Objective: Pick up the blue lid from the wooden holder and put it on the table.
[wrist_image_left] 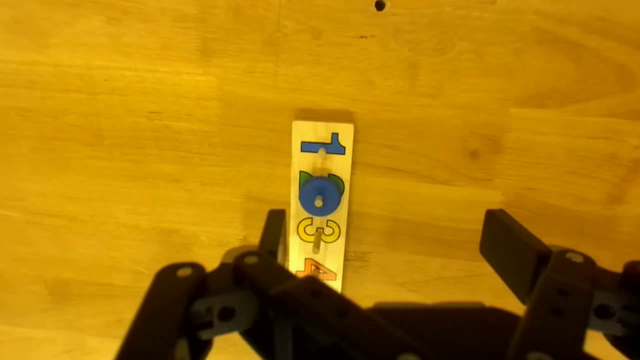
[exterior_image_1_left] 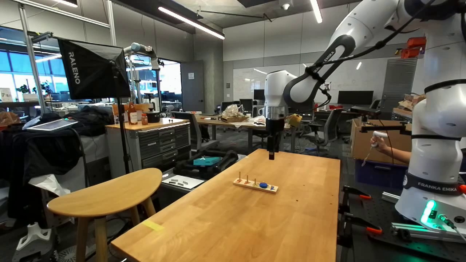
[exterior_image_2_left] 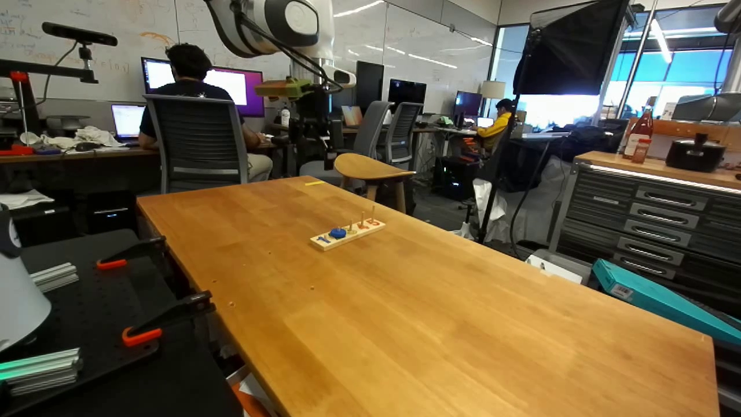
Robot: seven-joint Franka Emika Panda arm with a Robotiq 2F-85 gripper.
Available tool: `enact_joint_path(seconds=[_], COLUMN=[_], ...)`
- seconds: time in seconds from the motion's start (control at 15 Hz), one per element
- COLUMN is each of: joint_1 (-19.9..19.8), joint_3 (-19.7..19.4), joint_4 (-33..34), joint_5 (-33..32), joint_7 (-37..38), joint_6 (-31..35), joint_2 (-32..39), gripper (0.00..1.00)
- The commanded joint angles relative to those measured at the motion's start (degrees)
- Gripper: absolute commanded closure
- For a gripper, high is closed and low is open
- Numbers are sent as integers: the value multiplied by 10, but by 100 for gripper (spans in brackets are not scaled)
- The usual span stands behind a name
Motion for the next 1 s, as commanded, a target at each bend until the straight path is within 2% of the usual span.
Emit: enact_joint_path(seconds=[0.0,0.53,0.93], joint_1=[4,2,6], joint_3=[-18,-36,-37], joint_4=[53,86,109], joint_5=[-10,26,40], joint_7=[20,11,10], joint_6=[22,70,106], joint_2=[76,184,235], gripper=[0,0,0])
